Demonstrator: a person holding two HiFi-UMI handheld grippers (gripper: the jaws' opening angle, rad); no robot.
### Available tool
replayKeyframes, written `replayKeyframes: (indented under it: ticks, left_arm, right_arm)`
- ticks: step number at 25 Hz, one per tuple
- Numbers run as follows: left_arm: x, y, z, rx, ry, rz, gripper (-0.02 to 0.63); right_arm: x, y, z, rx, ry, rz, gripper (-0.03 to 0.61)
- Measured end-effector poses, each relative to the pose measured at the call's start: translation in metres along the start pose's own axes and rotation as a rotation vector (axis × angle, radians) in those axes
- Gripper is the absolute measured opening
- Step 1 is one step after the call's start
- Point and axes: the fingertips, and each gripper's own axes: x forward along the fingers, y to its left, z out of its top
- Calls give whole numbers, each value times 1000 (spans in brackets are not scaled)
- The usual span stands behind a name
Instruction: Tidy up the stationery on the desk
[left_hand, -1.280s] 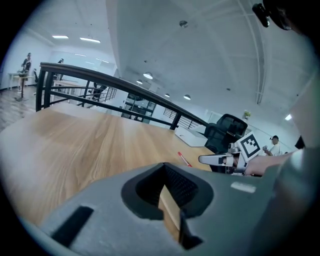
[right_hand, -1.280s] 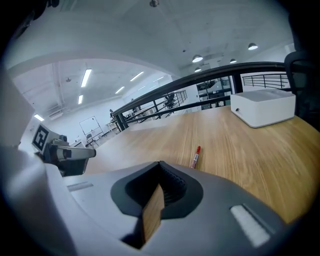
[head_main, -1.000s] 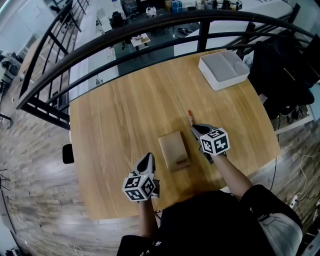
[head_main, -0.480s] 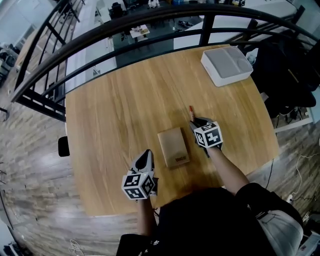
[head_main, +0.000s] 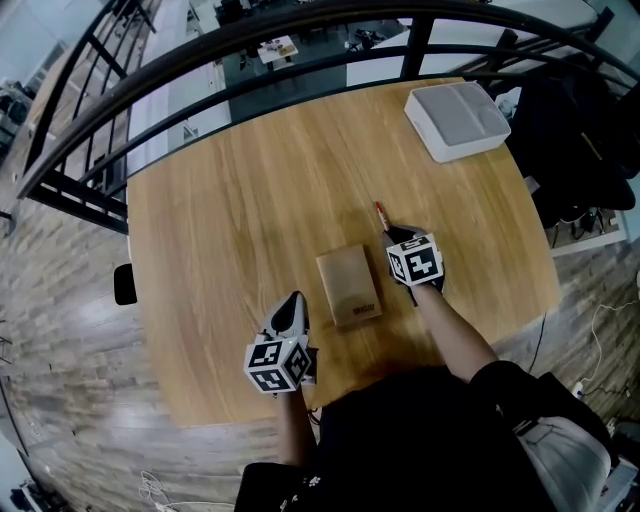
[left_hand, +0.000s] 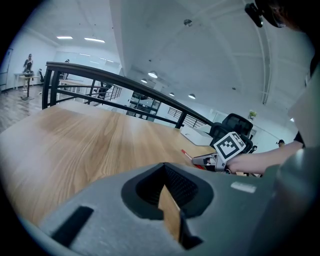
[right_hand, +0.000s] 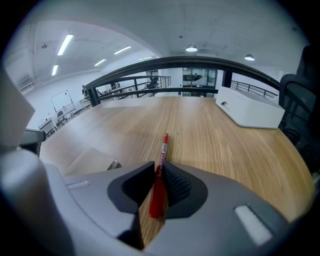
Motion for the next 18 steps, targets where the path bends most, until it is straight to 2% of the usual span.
replayKeyframes:
  ticks: [2, 18]
  left_arm:
    - [-2, 1, -1, 0, 1, 0, 0]
    - [-5, -8, 0, 13, -4, -27, 0]
  right_arm:
    - [0, 0, -1, 12, 0, -4, 57]
    - [-26, 12, -13, 129, -46, 16, 55]
